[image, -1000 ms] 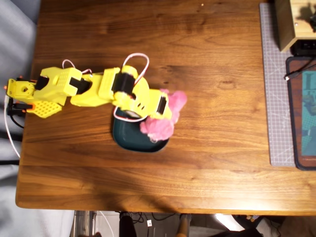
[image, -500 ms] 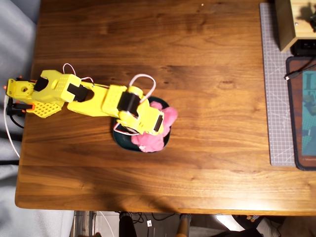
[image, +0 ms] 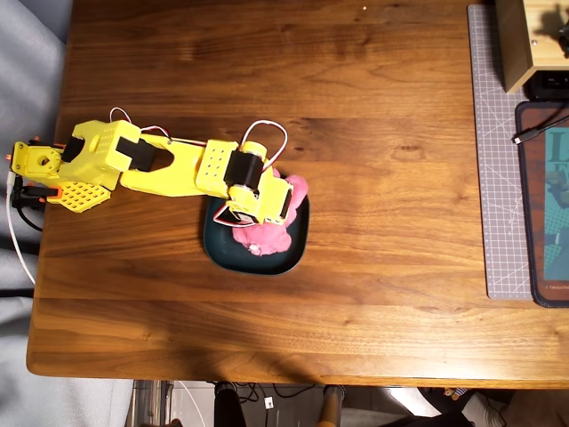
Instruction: Grasp a strawberry bear and put it in the bin.
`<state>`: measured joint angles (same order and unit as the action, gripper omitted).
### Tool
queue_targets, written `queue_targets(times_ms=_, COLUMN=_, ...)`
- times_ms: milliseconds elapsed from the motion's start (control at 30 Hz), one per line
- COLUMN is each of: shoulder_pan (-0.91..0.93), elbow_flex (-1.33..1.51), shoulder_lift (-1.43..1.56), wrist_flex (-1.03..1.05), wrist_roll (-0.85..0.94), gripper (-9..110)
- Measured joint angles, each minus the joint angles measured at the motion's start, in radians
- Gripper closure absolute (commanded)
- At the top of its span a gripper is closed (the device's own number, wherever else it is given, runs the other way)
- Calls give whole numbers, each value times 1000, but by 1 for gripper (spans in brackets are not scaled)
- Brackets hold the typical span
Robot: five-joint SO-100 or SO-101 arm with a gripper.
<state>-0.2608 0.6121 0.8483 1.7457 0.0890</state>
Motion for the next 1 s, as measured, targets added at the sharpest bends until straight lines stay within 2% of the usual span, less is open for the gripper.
queue_targets(times_ms=500, shoulder_pan=20, elbow_flex=296, shoulder_lift=344, wrist_flex=-12, wrist_roll=-8, gripper=101)
queue_targets(times_ms=800, shoulder_pan=-35, elbow_flex=466, shoulder_lift=377, wrist_flex=-166, wrist_roll=-8, gripper=101)
queue_targets(times_ms=833, shoulder_pan=-35, elbow_flex=472, shoulder_lift=377, wrist_flex=-178, wrist_roll=-8, gripper=100)
queue_targets(times_ms=1000, shoulder_pan=-26, elbow_flex=472, shoulder_lift=377, wrist_flex=-196, wrist_roll=-8, gripper=77)
